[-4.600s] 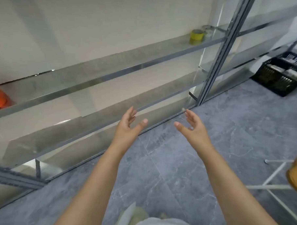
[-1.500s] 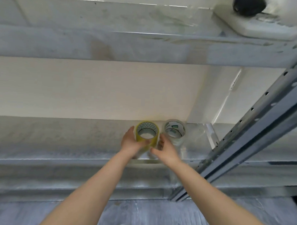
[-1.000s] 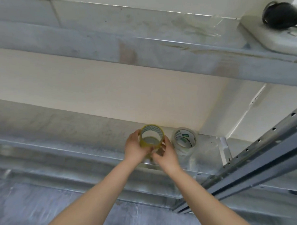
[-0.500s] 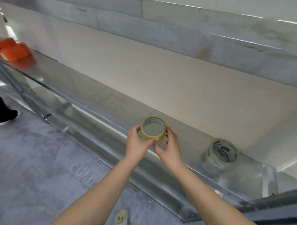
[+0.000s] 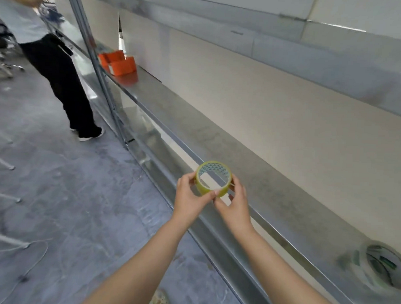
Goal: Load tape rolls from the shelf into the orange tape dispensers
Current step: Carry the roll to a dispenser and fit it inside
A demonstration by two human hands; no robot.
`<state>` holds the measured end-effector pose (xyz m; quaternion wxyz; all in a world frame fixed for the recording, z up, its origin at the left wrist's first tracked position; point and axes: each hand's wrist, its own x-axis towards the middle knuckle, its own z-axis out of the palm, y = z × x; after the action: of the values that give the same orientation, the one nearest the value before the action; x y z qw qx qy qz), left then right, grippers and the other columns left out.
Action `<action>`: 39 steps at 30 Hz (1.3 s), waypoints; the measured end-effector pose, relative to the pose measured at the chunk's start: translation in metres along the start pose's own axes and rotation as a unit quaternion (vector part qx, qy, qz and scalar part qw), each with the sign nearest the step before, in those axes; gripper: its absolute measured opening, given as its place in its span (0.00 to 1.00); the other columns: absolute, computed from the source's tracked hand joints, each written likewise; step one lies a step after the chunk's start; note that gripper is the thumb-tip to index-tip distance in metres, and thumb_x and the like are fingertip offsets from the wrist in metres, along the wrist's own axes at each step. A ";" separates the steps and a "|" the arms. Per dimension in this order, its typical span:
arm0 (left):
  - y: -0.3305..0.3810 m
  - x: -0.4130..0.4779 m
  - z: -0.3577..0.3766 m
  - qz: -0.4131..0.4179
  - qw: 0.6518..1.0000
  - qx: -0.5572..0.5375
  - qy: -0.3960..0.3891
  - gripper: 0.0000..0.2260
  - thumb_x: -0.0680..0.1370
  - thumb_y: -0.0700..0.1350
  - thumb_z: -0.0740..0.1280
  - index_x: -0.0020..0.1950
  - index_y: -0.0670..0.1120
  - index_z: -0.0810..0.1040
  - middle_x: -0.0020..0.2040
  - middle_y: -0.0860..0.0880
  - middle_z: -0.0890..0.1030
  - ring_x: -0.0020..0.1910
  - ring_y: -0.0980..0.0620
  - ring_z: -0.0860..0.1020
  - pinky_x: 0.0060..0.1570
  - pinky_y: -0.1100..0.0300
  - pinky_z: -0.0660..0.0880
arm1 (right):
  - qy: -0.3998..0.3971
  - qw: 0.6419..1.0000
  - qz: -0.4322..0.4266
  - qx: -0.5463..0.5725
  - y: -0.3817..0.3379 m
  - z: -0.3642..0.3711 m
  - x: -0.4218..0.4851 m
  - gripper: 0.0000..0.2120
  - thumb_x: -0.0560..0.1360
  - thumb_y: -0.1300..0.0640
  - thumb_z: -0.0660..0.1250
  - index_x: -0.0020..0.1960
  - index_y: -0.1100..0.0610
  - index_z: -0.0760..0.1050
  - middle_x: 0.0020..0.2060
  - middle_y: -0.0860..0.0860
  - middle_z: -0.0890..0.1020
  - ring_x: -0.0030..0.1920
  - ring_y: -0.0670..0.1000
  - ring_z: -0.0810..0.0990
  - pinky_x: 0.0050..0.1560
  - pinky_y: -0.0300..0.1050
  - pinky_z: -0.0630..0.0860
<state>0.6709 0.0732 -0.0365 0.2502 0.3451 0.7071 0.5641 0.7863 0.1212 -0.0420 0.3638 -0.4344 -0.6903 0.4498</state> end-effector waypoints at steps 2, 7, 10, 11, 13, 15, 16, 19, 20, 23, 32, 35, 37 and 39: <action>-0.001 0.010 -0.014 -0.004 1.000 -0.008 0.006 0.29 0.63 0.45 0.80 0.60 0.48 0.72 0.59 0.50 0.71 0.59 0.53 0.74 0.62 0.57 0.71 | -0.008 1.000 -0.007 0.002 -0.005 0.015 0.009 0.32 0.69 0.57 0.72 0.70 0.51 0.63 0.62 0.48 0.70 0.65 0.48 0.70 0.63 0.42 0.68; -0.004 0.035 -0.050 -0.011 0.999 -0.028 0.016 0.27 0.64 0.43 0.79 0.59 0.47 0.72 0.62 0.46 0.73 0.59 0.54 0.74 0.64 0.57 0.70 | -0.014 1.000 -0.012 0.012 -0.015 0.055 0.032 0.32 0.68 0.56 0.73 0.68 0.51 0.65 0.62 0.50 0.72 0.60 0.46 0.73 0.59 0.38 0.69; -0.010 0.052 -0.072 -0.019 0.999 -0.044 0.017 0.26 0.65 0.42 0.79 0.60 0.45 0.73 0.63 0.45 0.74 0.60 0.53 0.75 0.62 0.59 0.71 | -0.017 0.999 -0.027 0.016 -0.023 0.081 0.045 0.30 0.66 0.54 0.73 0.65 0.46 0.66 0.60 0.47 0.72 0.57 0.39 0.73 0.55 0.28 0.68; -0.012 0.059 -0.080 -0.021 0.999 -0.045 0.016 0.26 0.65 0.42 0.79 0.59 0.46 0.73 0.63 0.45 0.74 0.60 0.53 0.75 0.60 0.62 0.72 | -0.015 0.999 -0.031 0.016 -0.026 0.089 0.048 0.30 0.65 0.53 0.73 0.64 0.44 0.66 0.58 0.45 0.72 0.56 0.36 0.73 0.52 0.23 0.67; -0.018 0.072 -0.094 -0.022 0.999 -0.037 0.020 0.25 0.65 0.44 0.79 0.58 0.48 0.73 0.62 0.47 0.75 0.58 0.55 0.75 0.52 0.72 0.71 | -0.010 0.999 -0.031 0.018 -0.031 0.106 0.056 0.30 0.64 0.51 0.73 0.64 0.43 0.67 0.57 0.42 0.72 0.56 0.36 0.73 0.49 0.22 0.67; -0.023 0.085 -0.108 -0.021 0.999 -0.031 0.031 0.25 0.64 0.45 0.79 0.57 0.50 0.72 0.61 0.48 0.75 0.56 0.57 0.75 0.47 0.79 0.70 | -0.009 0.999 -0.032 0.017 -0.036 0.123 0.065 0.30 0.64 0.51 0.74 0.63 0.43 0.67 0.54 0.38 0.71 0.55 0.38 0.74 0.49 0.26 0.67; -0.026 0.091 -0.115 -0.021 0.999 -0.030 0.036 0.26 0.64 0.45 0.79 0.57 0.51 0.71 0.61 0.49 0.75 0.55 0.58 0.74 0.46 0.81 0.69 | -0.011 0.999 -0.035 0.017 -0.038 0.132 0.069 0.30 0.64 0.51 0.74 0.63 0.42 0.66 0.54 0.36 0.70 0.55 0.38 0.74 0.49 0.27 0.67; -0.035 0.109 -0.137 -0.027 0.999 -0.031 0.033 0.33 0.65 0.46 0.79 0.66 0.50 0.68 0.61 0.50 0.73 0.53 0.61 0.73 0.45 0.77 0.69 | -0.016 0.999 -0.041 0.018 -0.044 0.161 0.081 0.33 0.62 0.48 0.73 0.65 0.45 0.66 0.54 0.38 0.70 0.56 0.39 0.73 0.53 0.32 0.70; -0.038 0.116 -0.144 -0.025 0.999 -0.026 0.032 0.32 0.65 0.47 0.79 0.66 0.51 0.69 0.60 0.50 0.72 0.54 0.61 0.74 0.46 0.76 0.69 | -0.019 0.999 -0.043 0.015 -0.047 0.169 0.085 0.34 0.62 0.46 0.72 0.66 0.45 0.66 0.55 0.39 0.70 0.57 0.40 0.73 0.54 0.33 0.70; -0.042 0.134 -0.161 -0.012 0.999 -0.014 0.040 0.26 0.64 0.47 0.79 0.59 0.55 0.74 0.57 0.50 0.71 0.53 0.62 0.75 0.45 0.81 0.69 | -0.023 0.998 -0.050 0.005 -0.055 0.191 0.098 0.33 0.61 0.44 0.71 0.64 0.43 0.66 0.56 0.40 0.71 0.57 0.34 0.72 0.52 0.30 0.69; -0.055 0.189 -0.195 -0.033 0.996 -0.023 0.083 0.24 0.64 0.47 0.79 0.57 0.56 0.75 0.56 0.51 0.72 0.52 0.64 0.74 0.46 0.81 0.68 | -0.060 0.996 -0.062 -0.018 -0.070 0.241 0.148 0.33 0.60 0.46 0.72 0.64 0.43 0.66 0.56 0.43 0.72 0.57 0.37 0.73 0.50 0.26 0.70; -0.056 0.218 -0.209 -0.037 0.994 -0.011 0.101 0.25 0.63 0.47 0.79 0.57 0.53 0.76 0.56 0.51 0.72 0.50 0.65 0.74 0.46 0.74 0.69 | -0.071 0.995 -0.068 -0.010 -0.074 0.265 0.173 0.33 0.62 0.50 0.74 0.65 0.47 0.67 0.57 0.45 0.73 0.58 0.44 0.75 0.56 0.41 0.75; -0.055 0.243 -0.218 -0.045 0.993 -0.001 0.108 0.26 0.63 0.48 0.80 0.58 0.51 0.76 0.56 0.51 0.72 0.49 0.64 0.75 0.48 0.71 0.70 | -0.080 0.994 -0.073 -0.006 -0.079 0.280 0.193 0.33 0.63 0.51 0.75 0.65 0.47 0.68 0.57 0.44 0.74 0.58 0.45 0.76 0.56 0.42 0.75; -0.052 0.269 -0.226 -0.049 0.992 0.001 0.117 0.27 0.63 0.47 0.80 0.59 0.49 0.76 0.56 0.50 0.72 0.50 0.61 0.76 0.51 0.66 0.72 | -0.088 0.994 -0.070 -0.004 -0.085 0.294 0.218 0.33 0.63 0.52 0.75 0.65 0.48 0.67 0.59 0.46 0.74 0.59 0.47 0.76 0.57 0.43 0.76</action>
<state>0.3211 0.1323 -0.0233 0.1924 0.2421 0.7484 0.5868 0.4219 0.2153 -0.0351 0.3306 -0.3456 -0.7502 0.4565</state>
